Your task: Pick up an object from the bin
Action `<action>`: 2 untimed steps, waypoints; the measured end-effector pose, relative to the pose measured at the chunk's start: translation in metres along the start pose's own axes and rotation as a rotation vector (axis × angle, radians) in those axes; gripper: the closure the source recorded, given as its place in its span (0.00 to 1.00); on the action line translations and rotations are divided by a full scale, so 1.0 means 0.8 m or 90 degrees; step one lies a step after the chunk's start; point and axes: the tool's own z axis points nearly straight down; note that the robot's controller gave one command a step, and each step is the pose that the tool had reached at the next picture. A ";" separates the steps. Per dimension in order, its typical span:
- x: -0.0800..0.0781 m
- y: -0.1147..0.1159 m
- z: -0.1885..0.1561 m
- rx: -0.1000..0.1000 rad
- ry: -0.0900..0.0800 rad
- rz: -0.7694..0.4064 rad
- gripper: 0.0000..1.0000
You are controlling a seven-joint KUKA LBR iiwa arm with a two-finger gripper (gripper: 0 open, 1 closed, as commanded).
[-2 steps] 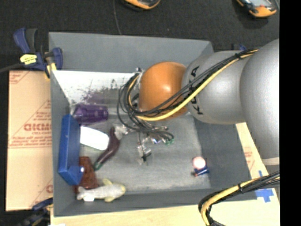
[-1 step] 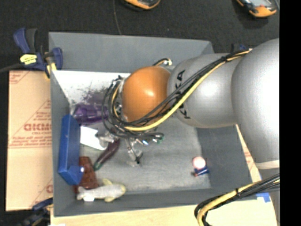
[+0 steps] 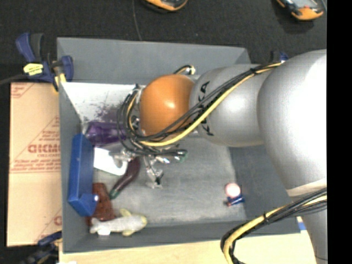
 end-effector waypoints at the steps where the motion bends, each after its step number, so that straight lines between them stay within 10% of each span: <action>1: 0.017 -0.012 0.009 -0.001 0.000 -0.093 1.00; 2: 0.017 -0.012 0.009 -0.001 -0.001 -0.093 1.00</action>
Offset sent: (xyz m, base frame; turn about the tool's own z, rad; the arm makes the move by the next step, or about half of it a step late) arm 0.0000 0.0000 0.0000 0.0000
